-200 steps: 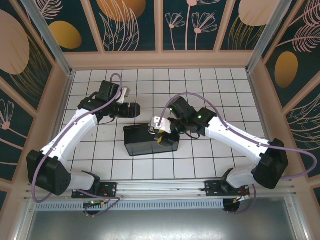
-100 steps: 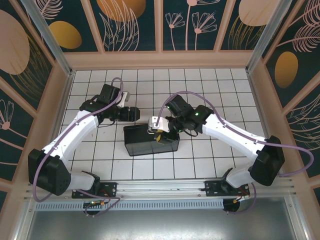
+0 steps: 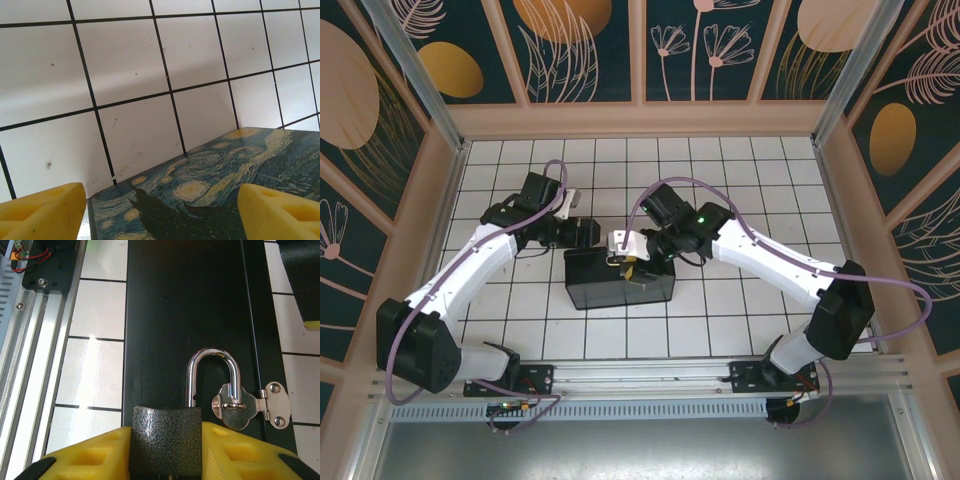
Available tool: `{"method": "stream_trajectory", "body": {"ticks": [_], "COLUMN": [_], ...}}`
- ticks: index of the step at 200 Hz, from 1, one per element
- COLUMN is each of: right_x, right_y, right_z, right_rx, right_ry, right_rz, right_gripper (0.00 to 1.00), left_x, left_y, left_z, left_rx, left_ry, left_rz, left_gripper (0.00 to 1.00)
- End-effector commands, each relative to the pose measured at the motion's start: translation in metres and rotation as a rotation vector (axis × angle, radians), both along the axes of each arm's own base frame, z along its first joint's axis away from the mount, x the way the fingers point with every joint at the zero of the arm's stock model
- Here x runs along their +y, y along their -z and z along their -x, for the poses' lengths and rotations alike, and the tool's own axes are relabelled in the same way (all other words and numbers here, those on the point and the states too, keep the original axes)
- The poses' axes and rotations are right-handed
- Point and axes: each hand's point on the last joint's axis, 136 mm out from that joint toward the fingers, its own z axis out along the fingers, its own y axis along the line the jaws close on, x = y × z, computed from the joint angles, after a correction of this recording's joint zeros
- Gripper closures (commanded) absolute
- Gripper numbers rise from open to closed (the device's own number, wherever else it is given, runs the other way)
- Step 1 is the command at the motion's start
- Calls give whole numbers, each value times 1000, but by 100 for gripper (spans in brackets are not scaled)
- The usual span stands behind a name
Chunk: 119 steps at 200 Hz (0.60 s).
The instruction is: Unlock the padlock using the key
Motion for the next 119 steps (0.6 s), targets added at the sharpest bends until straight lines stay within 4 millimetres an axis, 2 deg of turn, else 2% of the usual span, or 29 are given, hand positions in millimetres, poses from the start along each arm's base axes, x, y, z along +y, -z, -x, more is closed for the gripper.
{"method": "stream_trajectory", "body": {"ticks": [1,39,72,99,119], "right_x": [6,14,21,16,2], "right_y": [-1,-10,-28,-42,-50], "right_z": [3,-1,-1,2,-1], "right_rx": [-27,-47,-58,-54,-57], "right_ry": [-48,-75,-73,-44,10], "right_rz": [14,-11,-78,-109,-119], "right_gripper": [64,64,65,65,65], "left_x": [-3,-2,0,3,2], "left_y": [-2,0,0,-5,-17], "left_z": [1,1,-1,-8,-18], "left_rx": [-6,-7,-15,-35,-67], "left_ry": [7,3,-18,-42,-47], "left_rz": [35,35,28,20,30], "left_gripper": [21,22,21,20,18]}}
